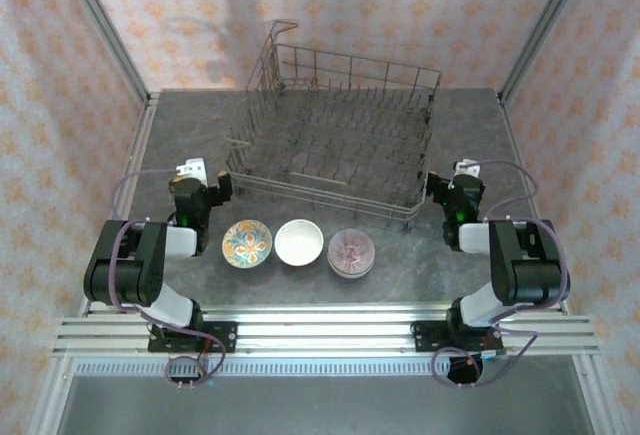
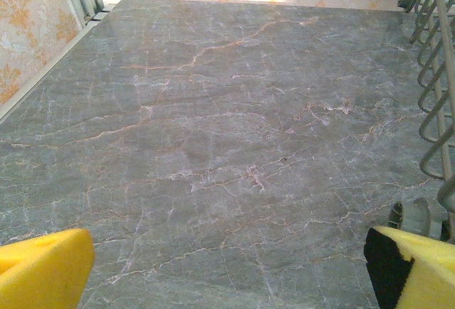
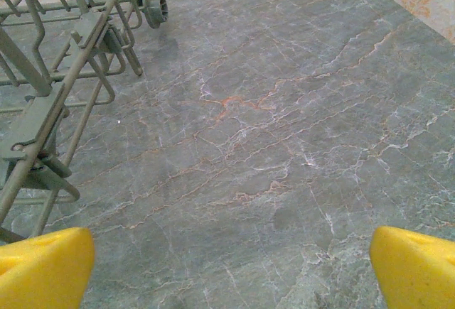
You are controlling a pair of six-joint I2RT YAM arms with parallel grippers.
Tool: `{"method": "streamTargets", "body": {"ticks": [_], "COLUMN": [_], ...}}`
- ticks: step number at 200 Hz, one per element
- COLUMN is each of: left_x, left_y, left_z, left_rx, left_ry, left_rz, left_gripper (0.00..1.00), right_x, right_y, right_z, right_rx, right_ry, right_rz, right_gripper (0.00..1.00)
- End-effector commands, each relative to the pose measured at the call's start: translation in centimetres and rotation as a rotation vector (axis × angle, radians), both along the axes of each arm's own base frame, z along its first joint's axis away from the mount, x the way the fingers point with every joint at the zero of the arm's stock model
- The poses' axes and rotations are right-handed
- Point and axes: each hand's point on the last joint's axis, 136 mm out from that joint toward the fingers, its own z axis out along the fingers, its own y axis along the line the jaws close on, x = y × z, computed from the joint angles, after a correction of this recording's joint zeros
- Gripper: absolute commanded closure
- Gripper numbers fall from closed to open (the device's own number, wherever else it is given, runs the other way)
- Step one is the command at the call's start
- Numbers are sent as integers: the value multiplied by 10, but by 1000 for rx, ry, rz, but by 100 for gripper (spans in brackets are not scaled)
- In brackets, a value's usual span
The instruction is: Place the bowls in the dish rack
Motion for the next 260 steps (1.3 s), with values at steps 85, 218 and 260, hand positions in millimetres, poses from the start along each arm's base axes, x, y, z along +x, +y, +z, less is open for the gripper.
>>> {"method": "streamTargets", "body": {"ticks": [85, 218, 260], "left_x": [-3, -115, -143], "left_y": [-4, -193, -279], "left_z": [42, 158, 122], "left_rx": [-3, -1, 97], "left_ry": [-39, 291, 475], "left_rz": [-13, -650, -919], "left_gripper": [1, 21, 37], "right_x": [9, -46, -57], "right_y": [-16, 56, 72], "right_z": [62, 158, 170], "right_rx": [-1, 329, 354], "right_ry": [12, 313, 400], "right_rz": [-114, 151, 218], "right_gripper": [1, 5, 8]}}
